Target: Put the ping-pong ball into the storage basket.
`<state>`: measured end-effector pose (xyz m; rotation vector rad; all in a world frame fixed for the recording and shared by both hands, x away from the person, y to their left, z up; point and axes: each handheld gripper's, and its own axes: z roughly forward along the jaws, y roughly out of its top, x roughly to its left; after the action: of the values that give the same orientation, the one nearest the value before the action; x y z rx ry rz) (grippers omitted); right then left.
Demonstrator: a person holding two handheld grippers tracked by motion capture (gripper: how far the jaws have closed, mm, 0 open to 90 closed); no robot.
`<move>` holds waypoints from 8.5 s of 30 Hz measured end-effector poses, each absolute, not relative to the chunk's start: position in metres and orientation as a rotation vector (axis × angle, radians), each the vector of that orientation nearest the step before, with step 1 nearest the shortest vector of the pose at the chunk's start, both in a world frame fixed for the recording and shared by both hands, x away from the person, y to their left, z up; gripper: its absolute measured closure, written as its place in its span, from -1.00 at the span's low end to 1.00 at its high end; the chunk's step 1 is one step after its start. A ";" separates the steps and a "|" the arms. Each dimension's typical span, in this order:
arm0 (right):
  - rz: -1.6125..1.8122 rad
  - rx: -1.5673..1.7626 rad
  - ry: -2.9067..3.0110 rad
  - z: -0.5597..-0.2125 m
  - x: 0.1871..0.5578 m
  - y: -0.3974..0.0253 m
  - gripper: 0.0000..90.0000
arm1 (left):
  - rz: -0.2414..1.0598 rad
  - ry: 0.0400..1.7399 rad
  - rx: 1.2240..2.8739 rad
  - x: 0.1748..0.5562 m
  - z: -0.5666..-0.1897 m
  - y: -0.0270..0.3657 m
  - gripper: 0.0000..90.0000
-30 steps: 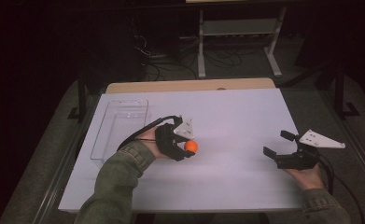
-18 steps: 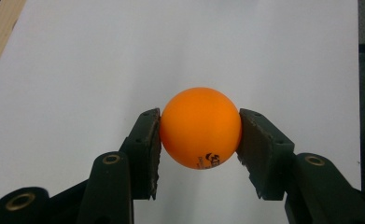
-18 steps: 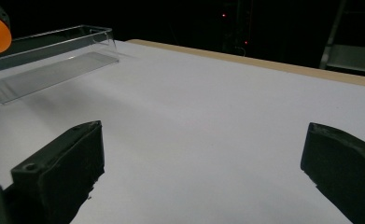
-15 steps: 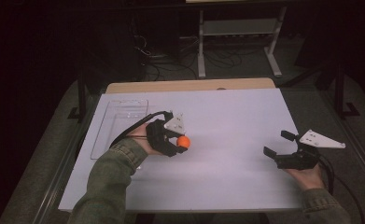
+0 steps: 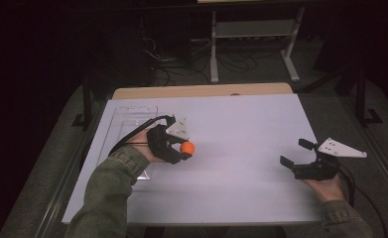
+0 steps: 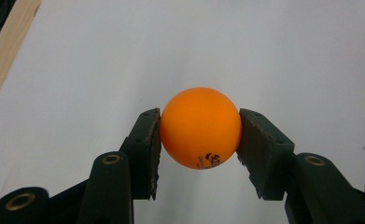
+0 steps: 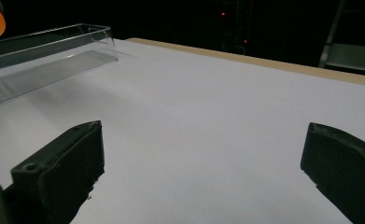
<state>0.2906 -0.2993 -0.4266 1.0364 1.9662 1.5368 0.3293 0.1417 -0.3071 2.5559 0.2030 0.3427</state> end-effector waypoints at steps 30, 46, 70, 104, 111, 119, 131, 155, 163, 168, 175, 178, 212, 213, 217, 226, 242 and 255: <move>1.533 1.034 1.967 -0.426 0.290 -0.299 -1.00 | 0.411 0.312 2.530 0.328 -0.285 0.185 0.12; 1.526 1.033 1.978 -0.427 0.290 -0.297 -1.00 | 0.428 0.372 2.551 0.330 -0.279 0.210 0.12; 1.518 1.030 1.981 -0.427 0.290 -0.297 -1.00 | 0.455 0.425 2.620 0.331 -0.279 0.235 0.13; 1.521 1.039 1.964 -0.426 0.289 -0.300 -1.00 | 0.381 0.434 2.807 0.345 -0.279 0.240 0.13; 1.519 1.039 1.968 -0.426 0.289 -0.300 -1.00 | 0.359 0.446 2.844 0.347 -0.281 0.242 0.13; 1.515 1.039 1.974 -0.427 0.289 -0.299 -1.00 | 0.337 0.436 2.873 0.349 -0.285 0.242 0.13; 1.513 1.036 1.976 -0.427 0.290 -0.300 -1.00 | 0.316 0.421 2.910 0.353 -0.294 0.236 0.13; 1.508 1.041 1.975 -0.427 0.289 -0.300 -1.00 | 0.275 0.415 2.917 0.355 -0.321 0.238 0.13; 1.505 1.040 1.977 -0.428 0.289 -0.301 -1.00 | 0.269 0.438 2.917 0.355 -0.329 0.241 0.13; 1.505 1.042 1.977 -0.428 0.289 -0.301 -1.00 | 0.265 0.435 2.916 0.356 -0.333 0.241 0.13; 1.501 1.040 1.980 -0.428 0.289 -0.301 -1.00 | 0.251 0.433 2.914 0.356 -0.340 0.240 0.13; 1.499 1.042 1.981 -0.428 0.289 -0.300 -1.00 | 0.248 0.434 2.914 0.356 -0.342 0.240 0.13; 1.501 1.043 1.974 -0.428 0.288 -0.301 -1.00 | 0.178 0.460 2.902 0.362 -0.378 0.243 0.13; 1.501 1.043 1.974 -0.427 0.288 -0.301 -1.00 | 0.178 0.462 2.901 0.362 -0.378 0.243 0.13; 1.502 1.043 1.974 -0.427 0.288 -0.301 -1.00 | 0.185 0.462 2.902 0.362 -0.378 0.243 0.13; 1.502 1.043 1.974 -0.427 0.288 -0.301 -1.00 | 0.202 0.479 2.891 0.363 -0.375 0.245 0.12; 1.501 1.040 1.976 -0.427 0.288 -0.300 -1.00 | 0.234 0.534 2.867 0.364 -0.371 0.248 -0.28; 1.502 1.041 1.974 -0.427 0.287 -0.301 -1.00 | 0.310 0.564 2.806 0.362 -0.363 0.249 -0.72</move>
<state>0.2871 -0.3006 -0.4268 1.0415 1.9745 1.5017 0.3620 0.2490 -0.3627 2.8060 0.5642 0.3095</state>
